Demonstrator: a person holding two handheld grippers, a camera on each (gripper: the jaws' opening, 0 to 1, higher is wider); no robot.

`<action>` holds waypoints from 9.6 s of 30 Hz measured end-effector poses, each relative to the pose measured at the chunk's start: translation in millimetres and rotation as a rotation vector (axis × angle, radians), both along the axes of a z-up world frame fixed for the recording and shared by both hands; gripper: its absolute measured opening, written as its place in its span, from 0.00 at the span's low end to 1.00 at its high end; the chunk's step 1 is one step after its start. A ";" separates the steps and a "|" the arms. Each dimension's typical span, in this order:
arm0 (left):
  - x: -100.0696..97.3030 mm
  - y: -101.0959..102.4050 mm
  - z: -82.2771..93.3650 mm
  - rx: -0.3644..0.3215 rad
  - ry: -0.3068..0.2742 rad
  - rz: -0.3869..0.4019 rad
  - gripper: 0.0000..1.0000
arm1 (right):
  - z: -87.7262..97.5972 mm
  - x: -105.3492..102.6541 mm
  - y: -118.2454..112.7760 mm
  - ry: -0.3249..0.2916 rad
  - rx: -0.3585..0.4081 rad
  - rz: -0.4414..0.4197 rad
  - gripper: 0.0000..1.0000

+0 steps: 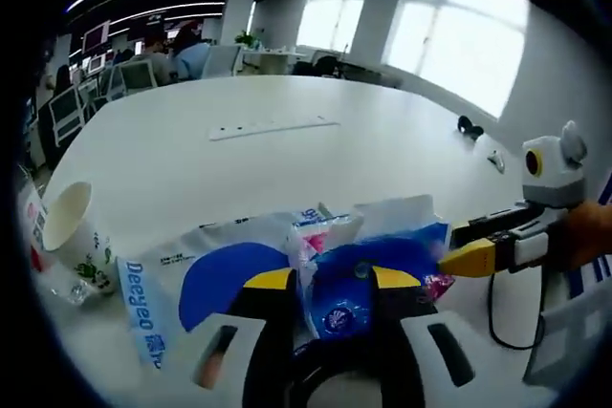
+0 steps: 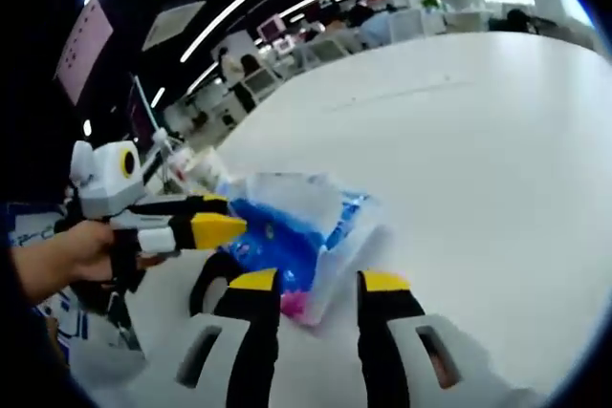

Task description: Arrange the tabletop items into an orderly group along one side of the table until the central work area is clear of visible clutter.

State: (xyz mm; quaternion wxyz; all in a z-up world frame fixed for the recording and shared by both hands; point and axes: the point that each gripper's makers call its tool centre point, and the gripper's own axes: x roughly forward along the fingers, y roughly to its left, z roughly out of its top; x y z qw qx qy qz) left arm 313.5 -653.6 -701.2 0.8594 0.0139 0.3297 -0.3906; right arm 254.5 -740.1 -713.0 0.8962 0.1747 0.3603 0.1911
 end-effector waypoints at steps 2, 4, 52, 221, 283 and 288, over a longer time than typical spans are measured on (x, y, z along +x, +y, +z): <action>1.2 1.8 -0.7 0.016 -0.010 0.009 0.18 | 0.1 0.6 0.8 -0.001 -0.001 -0.003 0.21; 7.5 10.7 -6.9 0.079 -0.021 0.058 0.08 | -3.4 -0.4 3.7 0.035 0.028 -0.007 0.14; 9.8 -109.4 8.2 -0.003 0.013 -0.161 0.06 | 9.5 34.8 -130.1 0.009 -0.031 -0.298 0.00; -18.7 123.6 15.9 -0.003 -0.019 0.196 1.00 | 15.6 6.5 -7.7 -0.028 -0.178 0.080 0.87; 47.7 127.5 -33.1 0.027 0.024 0.270 0.26 | -27.1 65.3 53.4 0.111 -0.103 0.104 0.12; 49.1 132.5 -35.6 0.038 0.020 0.294 0.17 | -29.1 63.1 50.2 0.115 -0.099 0.093 0.07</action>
